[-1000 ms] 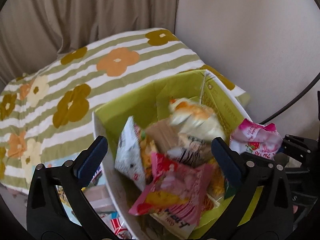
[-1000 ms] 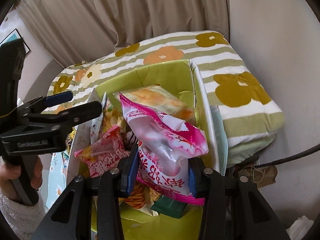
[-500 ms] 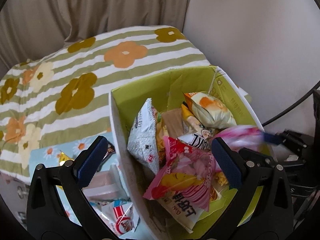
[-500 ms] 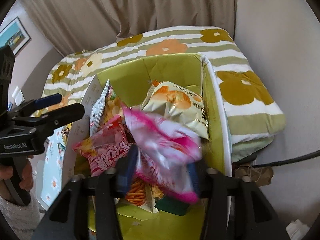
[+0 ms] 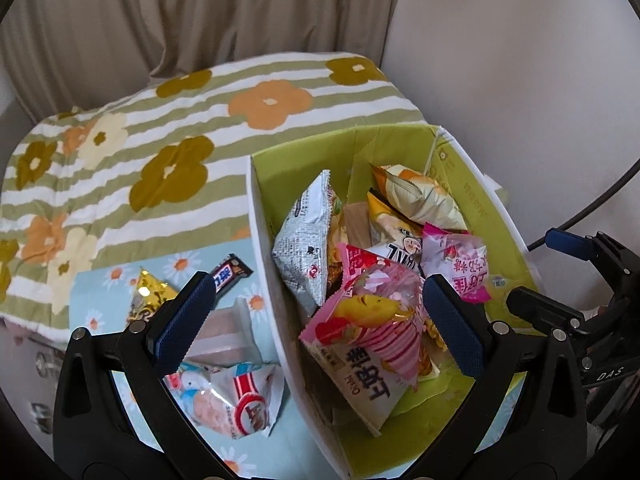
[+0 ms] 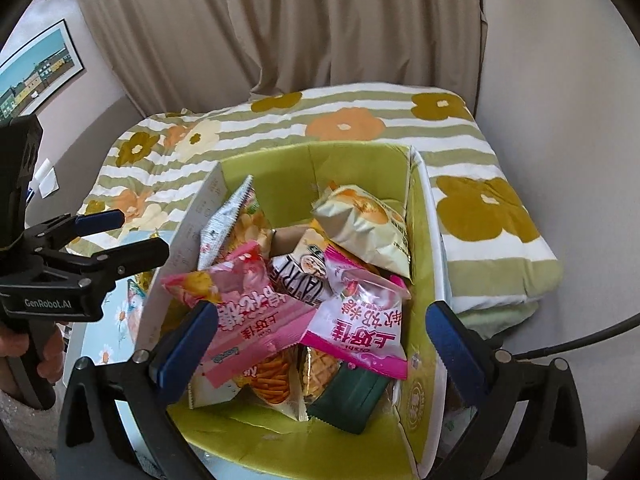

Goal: Organize snacks
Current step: 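Withdraw both tools from the box toward the last snacks on the tray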

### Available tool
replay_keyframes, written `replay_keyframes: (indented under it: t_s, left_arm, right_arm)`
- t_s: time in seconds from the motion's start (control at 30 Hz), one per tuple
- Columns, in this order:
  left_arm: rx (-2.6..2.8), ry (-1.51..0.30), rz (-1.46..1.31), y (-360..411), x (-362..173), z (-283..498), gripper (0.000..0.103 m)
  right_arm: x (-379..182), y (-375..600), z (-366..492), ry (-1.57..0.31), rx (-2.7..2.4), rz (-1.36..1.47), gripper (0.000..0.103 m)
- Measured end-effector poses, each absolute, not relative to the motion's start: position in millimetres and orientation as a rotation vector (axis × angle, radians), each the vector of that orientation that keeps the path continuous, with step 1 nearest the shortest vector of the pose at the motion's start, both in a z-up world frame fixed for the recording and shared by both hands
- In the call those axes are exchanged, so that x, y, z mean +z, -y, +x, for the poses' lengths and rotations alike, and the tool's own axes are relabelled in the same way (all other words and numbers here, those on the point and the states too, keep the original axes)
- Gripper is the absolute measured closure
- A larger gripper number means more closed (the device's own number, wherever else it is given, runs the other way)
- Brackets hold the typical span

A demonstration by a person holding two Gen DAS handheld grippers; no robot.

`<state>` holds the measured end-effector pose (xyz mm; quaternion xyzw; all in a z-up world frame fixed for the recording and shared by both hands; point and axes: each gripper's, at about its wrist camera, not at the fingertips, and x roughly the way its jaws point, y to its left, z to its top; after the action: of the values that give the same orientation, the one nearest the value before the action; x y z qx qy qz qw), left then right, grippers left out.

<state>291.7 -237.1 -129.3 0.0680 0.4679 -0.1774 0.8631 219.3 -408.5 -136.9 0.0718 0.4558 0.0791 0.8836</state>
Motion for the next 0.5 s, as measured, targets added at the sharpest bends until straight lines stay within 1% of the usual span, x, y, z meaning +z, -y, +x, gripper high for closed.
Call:
replay_keyframes:
  t_s: [0.23, 0.5]
  left_arm:
    - [-0.316, -0.940, 0.157, 230, -110, 271, 0.001]
    - [-0.262, -0.945, 0.131, 204, -97, 249, 0.001]
  right_arm:
    - [-126, 406, 211, -0.904, 0.187, 0.143, 0.000]
    - [-118, 400, 208, -0.855, 0.221, 0.121, 0.000]
